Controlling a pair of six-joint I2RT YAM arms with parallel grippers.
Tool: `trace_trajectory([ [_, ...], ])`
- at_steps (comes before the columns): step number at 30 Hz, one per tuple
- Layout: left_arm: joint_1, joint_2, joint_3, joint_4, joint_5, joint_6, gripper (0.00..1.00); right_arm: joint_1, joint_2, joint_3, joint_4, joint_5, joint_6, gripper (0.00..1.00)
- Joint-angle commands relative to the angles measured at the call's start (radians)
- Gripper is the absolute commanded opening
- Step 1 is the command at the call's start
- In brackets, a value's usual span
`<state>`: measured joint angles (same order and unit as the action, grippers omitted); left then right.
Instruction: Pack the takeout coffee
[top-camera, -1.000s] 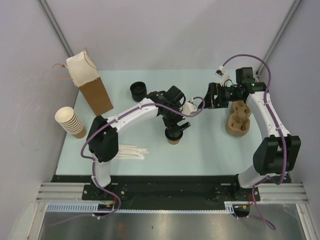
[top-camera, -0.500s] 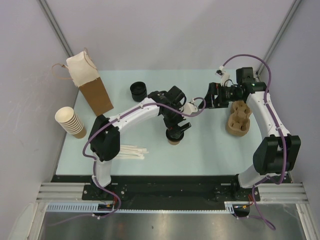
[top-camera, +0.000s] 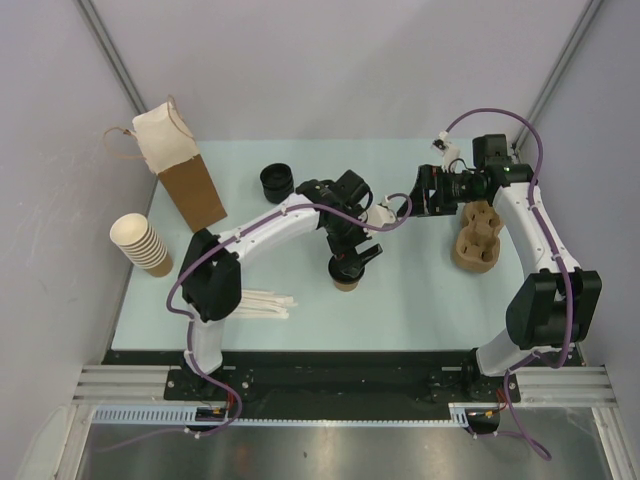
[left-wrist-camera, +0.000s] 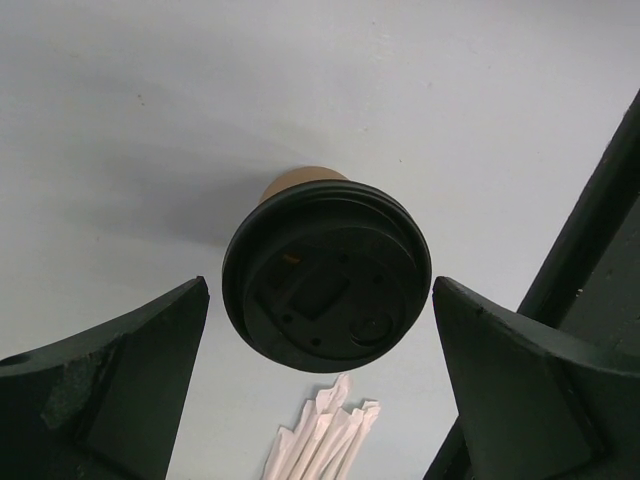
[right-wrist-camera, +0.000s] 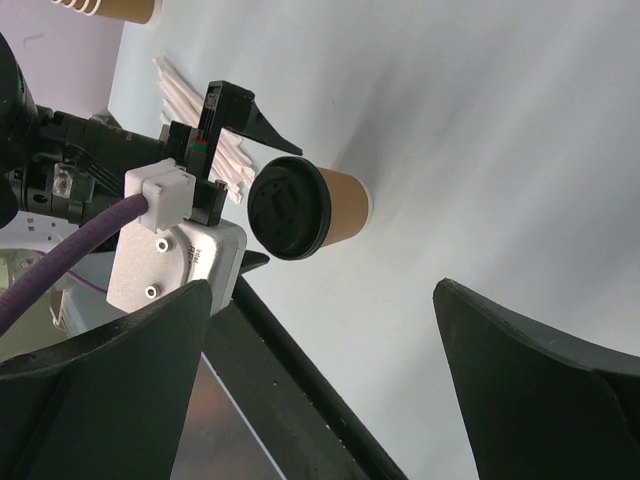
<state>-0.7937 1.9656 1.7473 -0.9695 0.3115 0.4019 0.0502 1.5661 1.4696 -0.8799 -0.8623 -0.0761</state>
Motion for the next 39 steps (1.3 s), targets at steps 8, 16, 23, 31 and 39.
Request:
trace_trajectory([
  [8, 0.007, 0.009, 0.021, 0.034, 0.040, 0.006, 0.99, 0.000, 0.003, 0.000, 0.009, -0.018, -0.014, 1.00],
  [16, 0.007, 0.016, -0.003, 0.057, 0.024, 0.008, 0.99, -0.009, 0.006, 0.000, 0.009, -0.026, -0.010, 0.99],
  [23, 0.007, 0.015, -0.029, 0.074, 0.006, 0.005, 0.93, -0.021, 0.006, 0.000, 0.010, -0.030, -0.008, 1.00],
  [31, 0.007, -0.008, -0.069, 0.092, -0.023, 0.000, 0.83, -0.026, 0.000, 0.000, 0.015, -0.032, -0.004, 1.00],
  [39, 0.045, -0.040, -0.031, 0.065, -0.040, -0.005, 0.59, -0.033, 0.003, 0.000, 0.018, -0.037, -0.002, 1.00],
])
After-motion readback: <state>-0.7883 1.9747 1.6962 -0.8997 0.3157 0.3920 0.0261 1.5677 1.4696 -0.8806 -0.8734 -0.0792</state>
